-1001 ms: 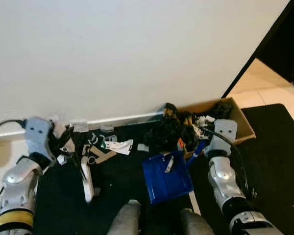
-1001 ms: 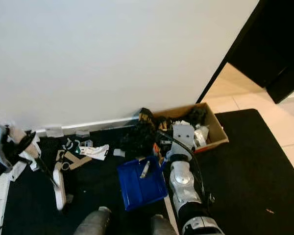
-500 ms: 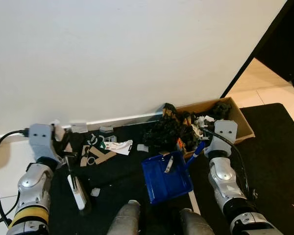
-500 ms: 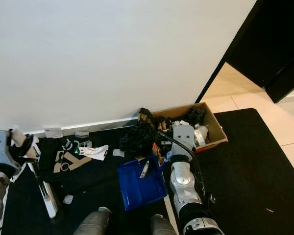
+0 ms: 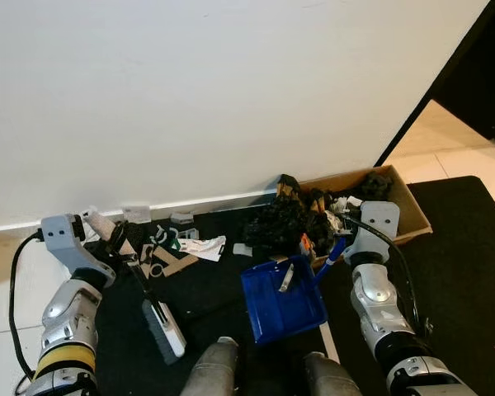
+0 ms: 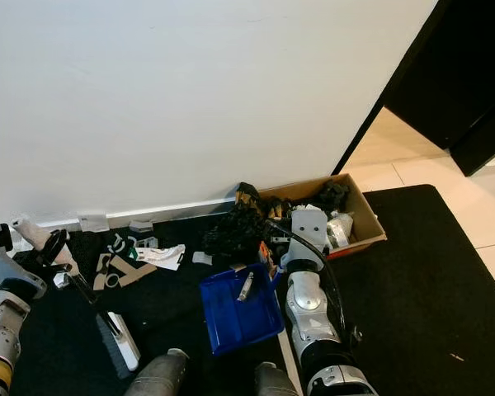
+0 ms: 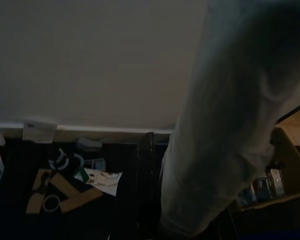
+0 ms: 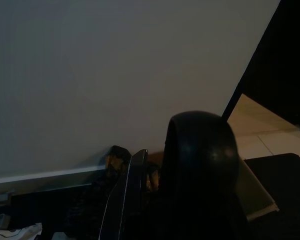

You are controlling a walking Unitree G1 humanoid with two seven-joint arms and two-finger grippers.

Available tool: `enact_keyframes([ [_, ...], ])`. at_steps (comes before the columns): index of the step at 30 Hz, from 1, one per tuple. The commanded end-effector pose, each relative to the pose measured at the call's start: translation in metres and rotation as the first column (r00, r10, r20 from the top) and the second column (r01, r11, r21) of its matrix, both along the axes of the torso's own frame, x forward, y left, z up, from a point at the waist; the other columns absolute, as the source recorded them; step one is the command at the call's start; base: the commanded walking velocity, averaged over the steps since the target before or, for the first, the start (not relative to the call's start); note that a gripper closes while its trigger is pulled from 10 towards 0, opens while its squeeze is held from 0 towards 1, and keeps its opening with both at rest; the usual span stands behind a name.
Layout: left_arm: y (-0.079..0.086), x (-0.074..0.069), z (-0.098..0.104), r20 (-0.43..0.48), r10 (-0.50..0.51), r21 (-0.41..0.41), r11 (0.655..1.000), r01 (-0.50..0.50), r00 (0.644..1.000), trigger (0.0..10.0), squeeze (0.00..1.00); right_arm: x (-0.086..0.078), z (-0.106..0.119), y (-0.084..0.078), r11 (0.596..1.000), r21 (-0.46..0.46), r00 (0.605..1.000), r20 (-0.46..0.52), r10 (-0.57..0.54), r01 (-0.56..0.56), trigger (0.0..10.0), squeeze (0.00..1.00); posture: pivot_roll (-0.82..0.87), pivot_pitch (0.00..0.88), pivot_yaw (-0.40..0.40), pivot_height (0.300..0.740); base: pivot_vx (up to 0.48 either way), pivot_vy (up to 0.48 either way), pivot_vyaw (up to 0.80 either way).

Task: Sweep floor

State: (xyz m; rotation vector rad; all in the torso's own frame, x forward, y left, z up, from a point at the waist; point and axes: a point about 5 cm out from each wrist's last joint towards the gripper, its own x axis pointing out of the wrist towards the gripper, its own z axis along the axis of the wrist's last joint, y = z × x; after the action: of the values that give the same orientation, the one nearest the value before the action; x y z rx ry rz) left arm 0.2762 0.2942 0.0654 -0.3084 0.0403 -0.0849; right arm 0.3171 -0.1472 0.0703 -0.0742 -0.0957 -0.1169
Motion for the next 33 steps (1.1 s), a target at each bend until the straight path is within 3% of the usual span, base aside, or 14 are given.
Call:
enact_keyframes([
  [1, -0.011, -0.015, -0.033, -0.128, -0.027, -0.152, 0.988, 0.007, 0.991, 10.0, 0.0, -0.01, -0.02, -0.004, 1.0, -0.011, 0.996, -0.092, -0.009, 0.008, 10.0, 0.0, 0.18, 0.246, -0.041, 0.74, 0.0, 0.0, 0.0],
  [11, -0.005, -0.018, -0.024, -0.074, -0.019, -0.164, 0.986, 0.007, 0.997, 10.0, 0.0, -0.011, -0.02, -0.003, 1.0, -0.009, 0.995, -0.096, -0.01, 0.009, 10.0, 0.0, 0.19, 0.25, -0.043, 0.74, 0.0, 0.0, 0.0],
  [15, 0.008, -0.018, -0.014, -0.031, 0.019, -0.138, 0.99, -0.023, 0.999, 10.0, 0.0, -0.011, -0.02, -0.002, 1.0, -0.007, 0.996, -0.093, -0.009, 0.009, 10.0, 0.0, 0.19, 0.254, -0.042, 0.74, 0.0, 0.0, 0.0],
  [19, 0.039, -0.024, 0.003, 0.017, 0.127, -0.112, 0.986, -0.125, 0.992, 10.0, 0.0, -0.012, -0.021, -0.005, 1.0, -0.009, 0.995, -0.099, -0.015, 0.014, 10.0, 0.0, 0.2, 0.256, -0.043, 0.74, 0.0, 0.0, 0.0],
  [21, 0.054, -0.027, 0.009, 0.025, 0.189, -0.145, 0.972, -0.183, 0.982, 10.0, 0.0, -0.012, -0.022, -0.005, 1.0, -0.009, 0.995, -0.101, -0.014, 0.014, 10.0, 0.0, 0.2, 0.257, -0.042, 0.74, 0.0, 0.0, 0.0],
  [26, 0.07, -0.034, 0.014, 0.025, 0.243, -0.179, 0.956, -0.234, 0.97, 10.0, 0.0, -0.011, -0.021, -0.002, 1.0, -0.005, 0.995, -0.1, -0.009, 0.009, 10.0, 0.0, 0.2, 0.255, -0.043, 0.74, 0.0, 0.0, 0.0],
  [33, 0.077, -0.041, 0.016, 0.036, 0.259, -0.194, 0.949, -0.248, 0.965, 10.0, 0.0, -0.01, -0.021, -0.002, 1.0, -0.004, 0.995, -0.099, -0.01, 0.009, 10.0, 0.0, 0.21, 0.254, -0.043, 0.74, 0.0, 0.0, 0.0],
])
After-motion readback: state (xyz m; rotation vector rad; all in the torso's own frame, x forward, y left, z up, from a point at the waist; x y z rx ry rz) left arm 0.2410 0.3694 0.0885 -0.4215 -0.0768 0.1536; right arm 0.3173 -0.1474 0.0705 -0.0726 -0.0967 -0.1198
